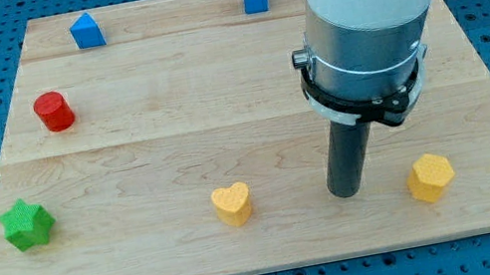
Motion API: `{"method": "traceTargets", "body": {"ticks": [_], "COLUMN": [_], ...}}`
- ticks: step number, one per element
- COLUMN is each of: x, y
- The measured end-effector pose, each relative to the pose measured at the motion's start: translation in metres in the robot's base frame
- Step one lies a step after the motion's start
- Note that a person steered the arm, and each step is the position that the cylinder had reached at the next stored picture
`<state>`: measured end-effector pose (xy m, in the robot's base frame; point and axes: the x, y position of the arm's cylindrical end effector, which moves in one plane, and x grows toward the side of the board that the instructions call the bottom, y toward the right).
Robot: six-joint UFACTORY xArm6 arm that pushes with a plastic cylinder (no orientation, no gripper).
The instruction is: Place the yellow hexagon to the center of the board
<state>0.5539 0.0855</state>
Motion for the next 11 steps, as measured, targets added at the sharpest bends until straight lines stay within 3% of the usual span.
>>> {"method": "traceTargets", "body": {"ticks": [2, 3, 4, 6, 7, 8, 9, 10, 11], "x": [0.065, 0.056, 0.031, 0.015, -0.030, -0.071, -0.076, -0.096, -0.096], "y": [0.024, 0.089, 0.127, 0.051, 0.048, 0.063, 0.123, 0.125, 0.048]}}
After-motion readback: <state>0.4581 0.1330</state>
